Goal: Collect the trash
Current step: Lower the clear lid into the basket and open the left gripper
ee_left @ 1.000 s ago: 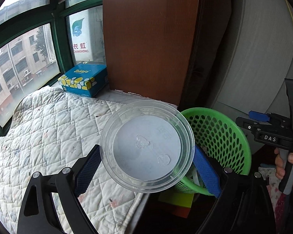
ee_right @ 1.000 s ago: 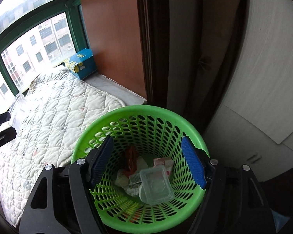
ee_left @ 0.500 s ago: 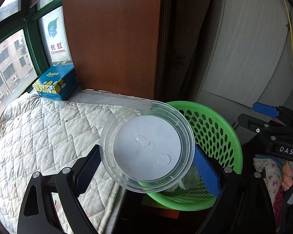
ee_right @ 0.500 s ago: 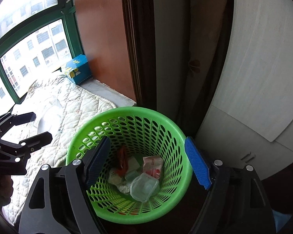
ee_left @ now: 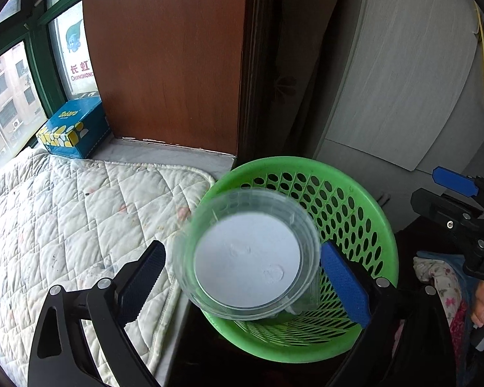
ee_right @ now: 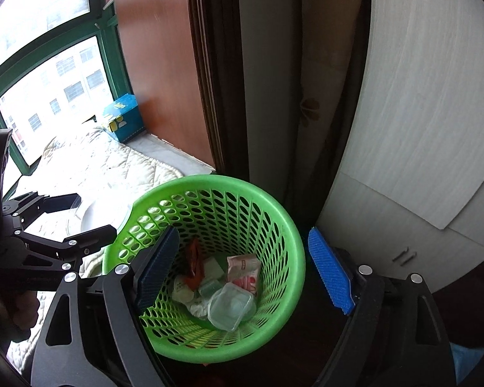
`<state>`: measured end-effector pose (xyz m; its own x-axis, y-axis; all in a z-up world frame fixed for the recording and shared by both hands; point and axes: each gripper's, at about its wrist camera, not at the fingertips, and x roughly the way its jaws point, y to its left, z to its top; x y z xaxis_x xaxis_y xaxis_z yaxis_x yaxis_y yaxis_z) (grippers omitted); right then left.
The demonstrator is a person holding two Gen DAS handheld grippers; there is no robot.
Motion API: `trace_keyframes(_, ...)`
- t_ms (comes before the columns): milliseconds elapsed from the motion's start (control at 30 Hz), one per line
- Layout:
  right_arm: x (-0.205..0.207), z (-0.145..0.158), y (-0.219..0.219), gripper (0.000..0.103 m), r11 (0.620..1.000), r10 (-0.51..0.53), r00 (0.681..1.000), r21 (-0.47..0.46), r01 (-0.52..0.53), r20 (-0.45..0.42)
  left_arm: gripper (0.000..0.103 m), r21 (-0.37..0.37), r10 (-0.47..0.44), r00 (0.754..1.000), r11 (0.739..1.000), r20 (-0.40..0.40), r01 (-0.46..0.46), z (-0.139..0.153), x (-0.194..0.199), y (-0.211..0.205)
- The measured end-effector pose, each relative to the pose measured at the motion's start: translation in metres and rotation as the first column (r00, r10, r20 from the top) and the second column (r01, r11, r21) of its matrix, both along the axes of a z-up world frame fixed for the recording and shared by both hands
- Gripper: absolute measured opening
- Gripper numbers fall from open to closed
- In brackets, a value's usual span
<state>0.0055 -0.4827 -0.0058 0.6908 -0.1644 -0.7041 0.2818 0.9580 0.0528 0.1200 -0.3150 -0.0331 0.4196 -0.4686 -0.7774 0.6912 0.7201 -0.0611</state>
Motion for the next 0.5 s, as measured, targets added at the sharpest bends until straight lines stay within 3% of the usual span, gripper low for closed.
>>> trace_keyframes(267,-0.003,-0.004,0.006,0.082,1.0,0.01,1.0,0.023,-0.01,0.004,0.094,-0.008,0.032,0.999,0.999,0.014,-0.031,0.004,-0.002,0.016)
trace_keyframes(500,-0.001,-0.004,0.032,0.084,0.998,0.049,0.999,0.039,-0.05,0.021,0.094,-0.018,0.127,0.991,0.992,0.037,-0.126,0.013,0.0,0.055)
